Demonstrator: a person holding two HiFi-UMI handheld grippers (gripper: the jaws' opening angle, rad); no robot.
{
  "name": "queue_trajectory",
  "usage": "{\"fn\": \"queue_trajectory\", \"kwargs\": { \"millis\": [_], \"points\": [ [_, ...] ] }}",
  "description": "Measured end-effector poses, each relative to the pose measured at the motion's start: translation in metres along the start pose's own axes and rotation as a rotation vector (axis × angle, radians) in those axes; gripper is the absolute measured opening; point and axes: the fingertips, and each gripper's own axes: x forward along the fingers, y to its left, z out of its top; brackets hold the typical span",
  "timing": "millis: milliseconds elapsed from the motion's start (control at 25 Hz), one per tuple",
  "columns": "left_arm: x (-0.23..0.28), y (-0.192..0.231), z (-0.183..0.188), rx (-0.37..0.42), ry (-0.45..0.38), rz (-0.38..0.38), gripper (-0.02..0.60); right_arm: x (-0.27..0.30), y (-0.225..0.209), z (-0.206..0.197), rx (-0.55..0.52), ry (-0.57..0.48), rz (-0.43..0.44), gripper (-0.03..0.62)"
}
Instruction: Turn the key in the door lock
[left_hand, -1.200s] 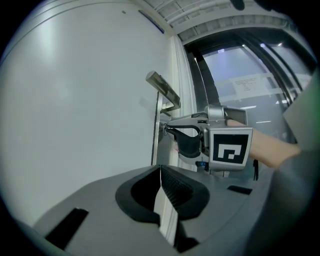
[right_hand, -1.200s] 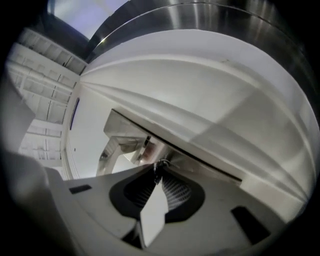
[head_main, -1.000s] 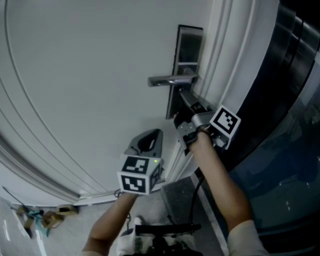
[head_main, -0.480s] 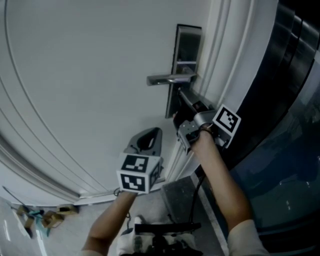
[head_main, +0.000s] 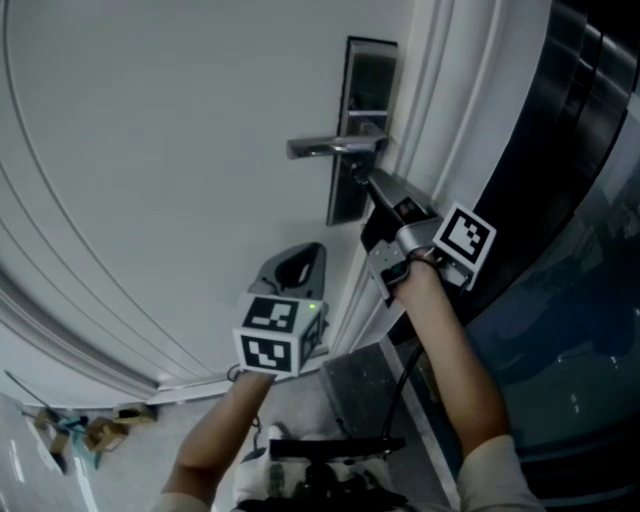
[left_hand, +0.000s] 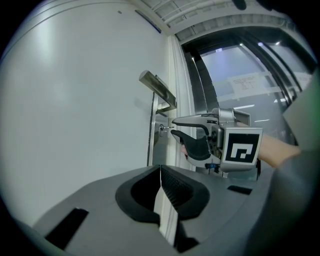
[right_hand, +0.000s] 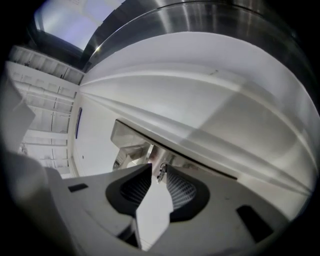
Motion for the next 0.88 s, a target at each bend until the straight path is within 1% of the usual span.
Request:
{"fn": "queue_trajectory", "kwargs": {
  "millis": [120,280,360,520,600,800,880],
  "points": [
    [0.001,-0.002,0.001,0.000,-0.004,-0.006,0.015,-0.007,0.001,0.006,-0.123,-0.004,-0.019,0.104],
    [0.004,-0.005,0.000,-0.001,-0.001,-0.011,0.015,-0.012,0.009,0.012,-0.337,0.014,-0.046,0.104],
    [0.004,-0.005,-0.002,-0.002,0.002,-0.011,0.015,-0.013,0.018,0.013,-0.472,0.036,-0.053,0.105],
    [0.003,-0.005,-0.005,-0.005,0.007,-0.007,0.015,-0.014,0.041,0.006,-0.819,0.080,-0.054,0.110],
    [0.003,-0.004,-0.004,-0.005,0.006,-0.006,0.015,-0.013,0.048,0.000,-0.969,0.106,-0.054,0.121],
    [0.003,-0.003,-0.003,-0.005,0.003,-0.006,0.015,-0.008,0.051,-0.012,-1.189,0.177,-0.048,0.121],
    [0.002,-0.003,-0.004,-0.006,0.004,-0.005,0.015,-0.006,0.049,-0.018,-1.347,0.216,-0.060,0.123]
  ]
}}
